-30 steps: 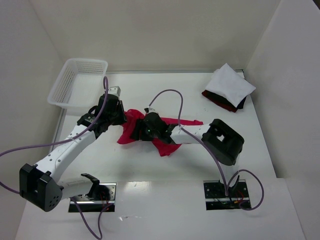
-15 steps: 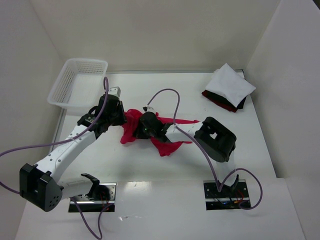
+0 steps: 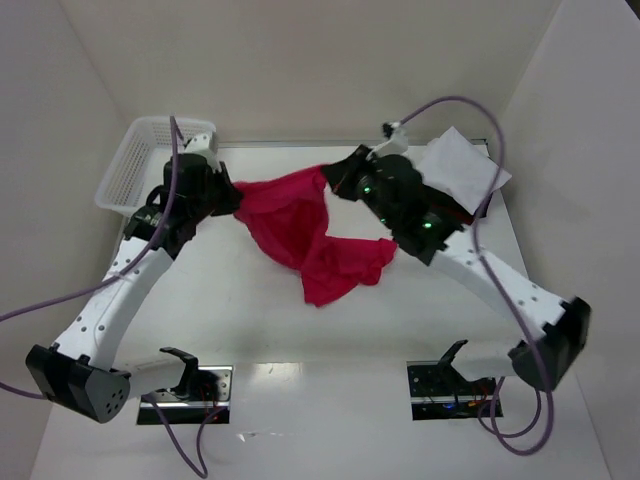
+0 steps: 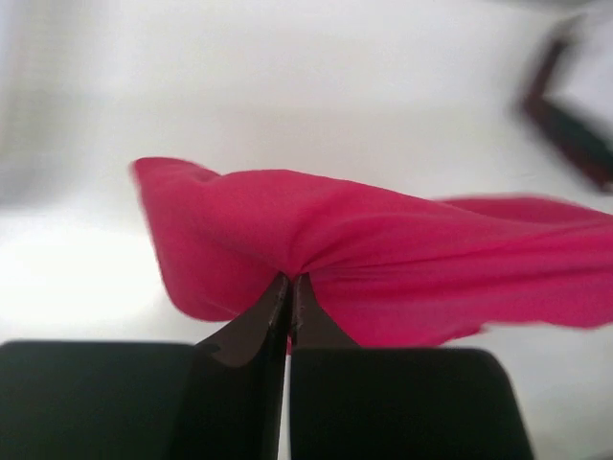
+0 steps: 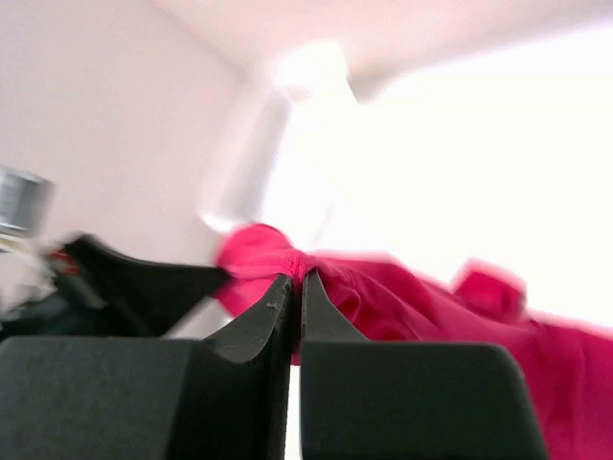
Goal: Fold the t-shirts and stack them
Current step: Flatten out the tshirt
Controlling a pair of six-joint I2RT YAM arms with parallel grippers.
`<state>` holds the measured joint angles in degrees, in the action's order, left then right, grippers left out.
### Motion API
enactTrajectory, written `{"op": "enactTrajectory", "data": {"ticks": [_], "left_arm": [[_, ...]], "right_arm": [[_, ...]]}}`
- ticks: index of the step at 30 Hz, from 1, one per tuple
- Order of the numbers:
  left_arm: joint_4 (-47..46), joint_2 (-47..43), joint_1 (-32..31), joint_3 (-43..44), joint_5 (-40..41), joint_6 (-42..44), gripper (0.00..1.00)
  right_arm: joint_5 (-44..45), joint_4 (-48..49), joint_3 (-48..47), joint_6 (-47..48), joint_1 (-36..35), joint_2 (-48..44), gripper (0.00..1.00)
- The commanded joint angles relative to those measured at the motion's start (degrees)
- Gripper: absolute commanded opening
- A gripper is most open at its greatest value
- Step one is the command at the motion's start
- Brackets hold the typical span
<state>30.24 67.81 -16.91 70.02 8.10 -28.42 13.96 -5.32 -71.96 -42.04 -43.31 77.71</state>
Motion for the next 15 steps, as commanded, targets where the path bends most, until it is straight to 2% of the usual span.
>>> {"op": "enactTrajectory", "data": {"ticks": [1, 5, 8, 13, 15], "left_arm": [[3.5, -1.7, 0.9, 9.0, 2.9, 5.5, 0.00], [4.0, -7.6, 0.9, 14.1, -1.5, 7.2, 0.00], [0.8, -14.0, 0.9, 14.7, -7.3, 8.3, 0.00], [0.8, -23.8, 0.9, 18.0, -10.2, 8.8, 0.00], [1.3, -26.1, 0.9, 18.7, -11.4, 8.8, 0.00]], "right_arm": [[8.1, -3.5, -6.2, 6.6, 4.1, -10.8, 0.00], [7.8, -5.6, -12.2, 10.7, 4.1, -16.9, 0.00], [4.8, -5.6, -13.5, 10.7, 4.1, -20.8, 0.00], [-5.0, -4.4, -12.9, 10.7, 4.1, -27.9, 0.00], [-5.8, -5.1, -12.9, 9.4, 4.1, -29.5, 0.00]]}}
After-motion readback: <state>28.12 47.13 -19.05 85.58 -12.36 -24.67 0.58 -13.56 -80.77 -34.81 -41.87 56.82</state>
